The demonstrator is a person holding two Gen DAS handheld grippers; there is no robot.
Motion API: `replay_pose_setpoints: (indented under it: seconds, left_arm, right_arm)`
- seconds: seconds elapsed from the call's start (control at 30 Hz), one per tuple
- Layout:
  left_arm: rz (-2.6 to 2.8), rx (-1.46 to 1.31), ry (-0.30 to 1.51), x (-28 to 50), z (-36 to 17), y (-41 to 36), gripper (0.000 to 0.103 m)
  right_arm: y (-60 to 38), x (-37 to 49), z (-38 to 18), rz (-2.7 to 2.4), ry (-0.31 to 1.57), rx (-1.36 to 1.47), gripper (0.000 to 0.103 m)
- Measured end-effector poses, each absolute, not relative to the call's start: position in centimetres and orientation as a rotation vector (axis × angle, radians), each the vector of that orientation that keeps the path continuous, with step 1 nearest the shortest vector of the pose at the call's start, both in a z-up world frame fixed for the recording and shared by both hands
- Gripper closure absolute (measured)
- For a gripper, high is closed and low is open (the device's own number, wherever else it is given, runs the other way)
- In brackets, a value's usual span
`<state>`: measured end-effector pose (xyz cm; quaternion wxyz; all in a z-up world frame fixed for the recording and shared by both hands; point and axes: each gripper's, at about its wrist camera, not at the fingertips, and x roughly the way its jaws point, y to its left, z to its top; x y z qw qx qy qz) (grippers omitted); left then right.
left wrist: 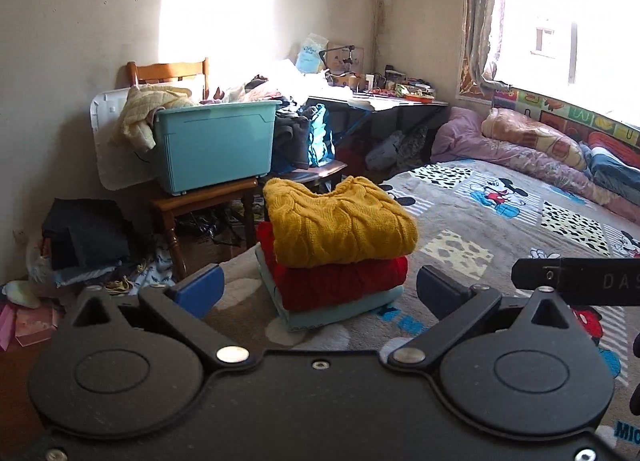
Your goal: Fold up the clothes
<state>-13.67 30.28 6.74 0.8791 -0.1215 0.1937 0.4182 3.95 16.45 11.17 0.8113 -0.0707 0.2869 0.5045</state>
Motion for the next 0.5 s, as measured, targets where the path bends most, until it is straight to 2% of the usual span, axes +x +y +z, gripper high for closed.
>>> replay_pose_setpoints:
  seconds: [0.33,0.5]
  left_arm:
    - [0.965,-0.098,0.486,-13.9,7.4,27.3,0.0]
    - [0.914,-0.158,0.489,-14.3,7.3,27.1,0.0]
  right_arm:
    - [13.4,2.0,11.2,1.081,0.625,-0.136,0.0]
    - [12.4,1.2,11.5,1.086,0.62,-0.125,0.0]
